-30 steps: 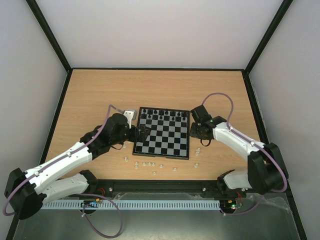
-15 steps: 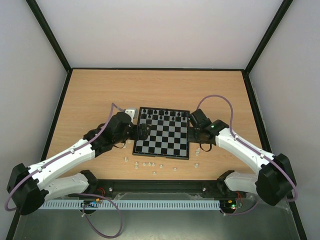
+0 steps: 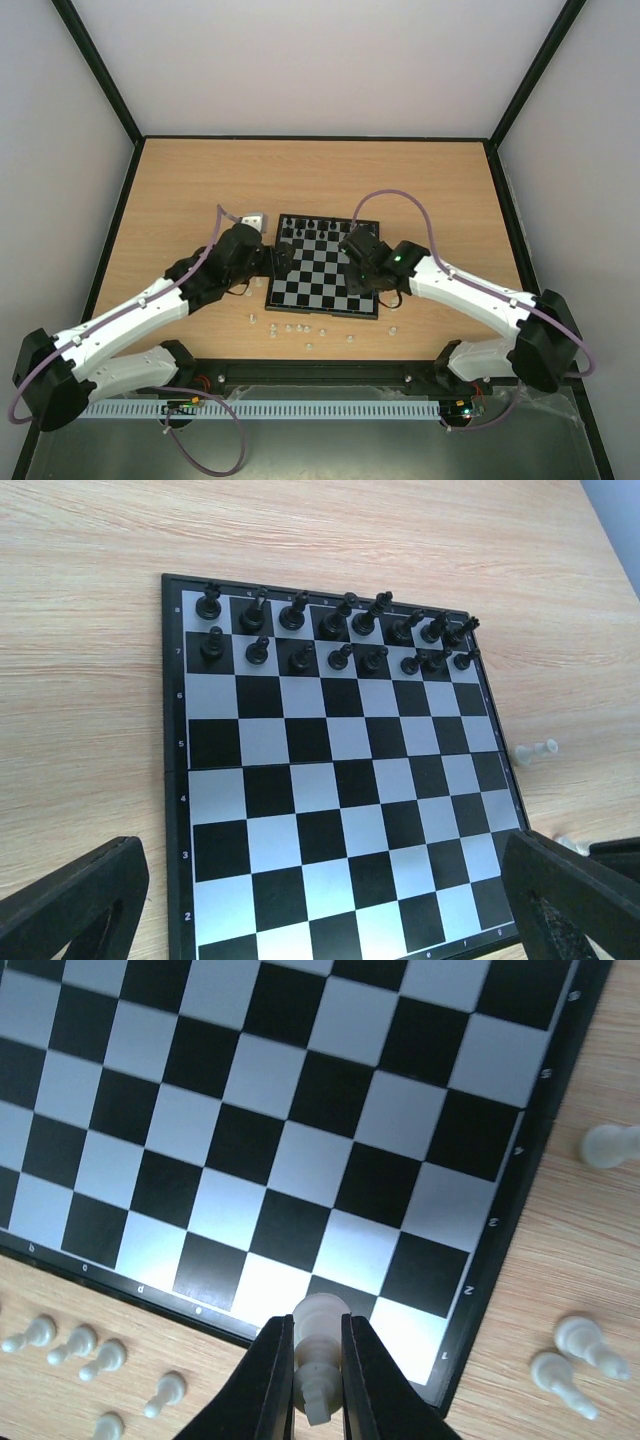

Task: Set up the chess pieces on the board
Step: Place the chess piece on the chessboard, then pick up the chess piece at the center of the board.

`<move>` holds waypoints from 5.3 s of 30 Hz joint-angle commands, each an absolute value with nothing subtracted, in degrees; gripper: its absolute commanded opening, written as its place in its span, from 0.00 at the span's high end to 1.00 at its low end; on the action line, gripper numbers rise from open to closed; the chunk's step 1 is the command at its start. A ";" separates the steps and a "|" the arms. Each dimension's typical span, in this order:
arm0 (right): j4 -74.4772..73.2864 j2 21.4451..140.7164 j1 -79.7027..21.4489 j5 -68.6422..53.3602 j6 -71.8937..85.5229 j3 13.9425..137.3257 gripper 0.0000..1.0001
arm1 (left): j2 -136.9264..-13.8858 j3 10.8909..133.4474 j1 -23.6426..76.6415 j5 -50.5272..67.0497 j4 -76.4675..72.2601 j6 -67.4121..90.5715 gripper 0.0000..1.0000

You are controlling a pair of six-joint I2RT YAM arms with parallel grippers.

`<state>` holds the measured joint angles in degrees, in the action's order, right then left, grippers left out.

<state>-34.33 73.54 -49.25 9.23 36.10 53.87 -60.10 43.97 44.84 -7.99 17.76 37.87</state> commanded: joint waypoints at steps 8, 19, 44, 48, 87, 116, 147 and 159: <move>-36.01 84.09 -57.16 12.49 35.32 60.38 0.91 | -52.52 40.81 45.09 -12.66 21.65 41.22 0.00; -36.44 88.83 -60.36 13.70 36.05 63.63 0.91 | -50.75 40.01 45.00 -12.92 22.19 41.05 0.00; -35.26 91.03 -61.10 13.29 36.04 64.25 0.90 | -50.36 40.03 45.00 -12.74 22.35 40.75 0.01; -34.98 92.15 -61.12 13.18 35.88 64.52 0.90 | -50.36 40.10 45.00 -12.83 22.48 40.68 0.00; -31.86 94.98 -61.07 12.74 36.04 60.72 0.80 | -50.78 39.83 45.00 -12.39 22.17 40.71 0.00; -36.45 76.00 -43.50 17.72 31.43 58.06 0.01 | -51.69 39.88 44.98 -10.92 20.56 40.05 0.00; -29.97 73.88 -24.16 13.62 29.42 52.89 0.01 | -59.76 38.82 46.32 -6.16 13.80 38.56 0.00; -27.97 76.43 -23.49 12.21 30.41 50.92 0.01 | -58.86 38.15 46.32 -6.42 13.70 37.89 0.00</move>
<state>-27.92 75.37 -23.90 12.27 29.82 52.10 -59.37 38.92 46.06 -6.46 14.48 38.79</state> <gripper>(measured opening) 0.986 0.995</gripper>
